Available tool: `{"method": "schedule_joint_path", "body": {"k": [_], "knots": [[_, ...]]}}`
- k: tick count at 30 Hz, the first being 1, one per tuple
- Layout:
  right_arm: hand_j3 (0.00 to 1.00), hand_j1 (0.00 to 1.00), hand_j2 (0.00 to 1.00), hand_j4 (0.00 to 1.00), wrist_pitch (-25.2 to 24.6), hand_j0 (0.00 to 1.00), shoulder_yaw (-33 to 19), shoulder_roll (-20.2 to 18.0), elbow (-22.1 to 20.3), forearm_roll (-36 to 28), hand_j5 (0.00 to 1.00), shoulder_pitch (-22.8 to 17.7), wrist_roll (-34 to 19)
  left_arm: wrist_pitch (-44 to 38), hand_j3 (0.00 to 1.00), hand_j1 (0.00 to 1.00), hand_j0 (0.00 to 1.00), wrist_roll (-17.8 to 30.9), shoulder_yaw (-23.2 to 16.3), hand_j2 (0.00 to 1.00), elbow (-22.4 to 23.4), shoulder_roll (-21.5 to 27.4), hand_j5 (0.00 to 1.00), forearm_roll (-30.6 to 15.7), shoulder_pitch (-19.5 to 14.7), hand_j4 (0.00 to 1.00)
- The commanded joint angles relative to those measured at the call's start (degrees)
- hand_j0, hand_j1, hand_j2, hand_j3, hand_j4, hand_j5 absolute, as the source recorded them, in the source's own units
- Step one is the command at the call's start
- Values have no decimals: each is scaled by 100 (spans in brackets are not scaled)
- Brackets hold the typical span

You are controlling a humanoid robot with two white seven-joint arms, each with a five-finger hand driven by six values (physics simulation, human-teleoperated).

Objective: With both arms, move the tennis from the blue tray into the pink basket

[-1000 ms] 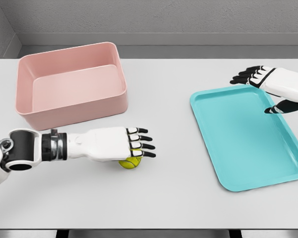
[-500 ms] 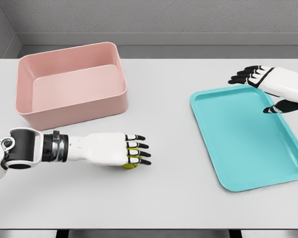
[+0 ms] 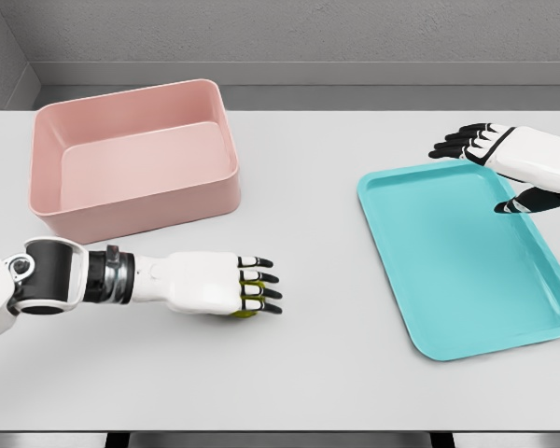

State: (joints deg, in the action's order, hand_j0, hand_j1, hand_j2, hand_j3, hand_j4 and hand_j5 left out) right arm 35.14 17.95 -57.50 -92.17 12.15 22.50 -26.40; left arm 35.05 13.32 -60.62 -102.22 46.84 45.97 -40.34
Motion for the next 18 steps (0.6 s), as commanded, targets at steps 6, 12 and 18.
{"method": "schedule_joint_path", "body": {"k": [6,12,18], "knots": [[100,100,100,100,-14,100,-2,2,-3,-37,100,18,3,-5,83,83,83,241,-55,83,0,1,83,-35,-18,83],[100,100,100,100,-14,100,-2,2,-3,-37,100,18,3,-5,62,62,62,382,-90,62,0,1,62,-35,-18,62],[100,100,100,100,-14,100,-10,2,-11,-37,100,18,3,-5,36,36,36,417,-90,36,9,10,36,-44,-26,36]]}}
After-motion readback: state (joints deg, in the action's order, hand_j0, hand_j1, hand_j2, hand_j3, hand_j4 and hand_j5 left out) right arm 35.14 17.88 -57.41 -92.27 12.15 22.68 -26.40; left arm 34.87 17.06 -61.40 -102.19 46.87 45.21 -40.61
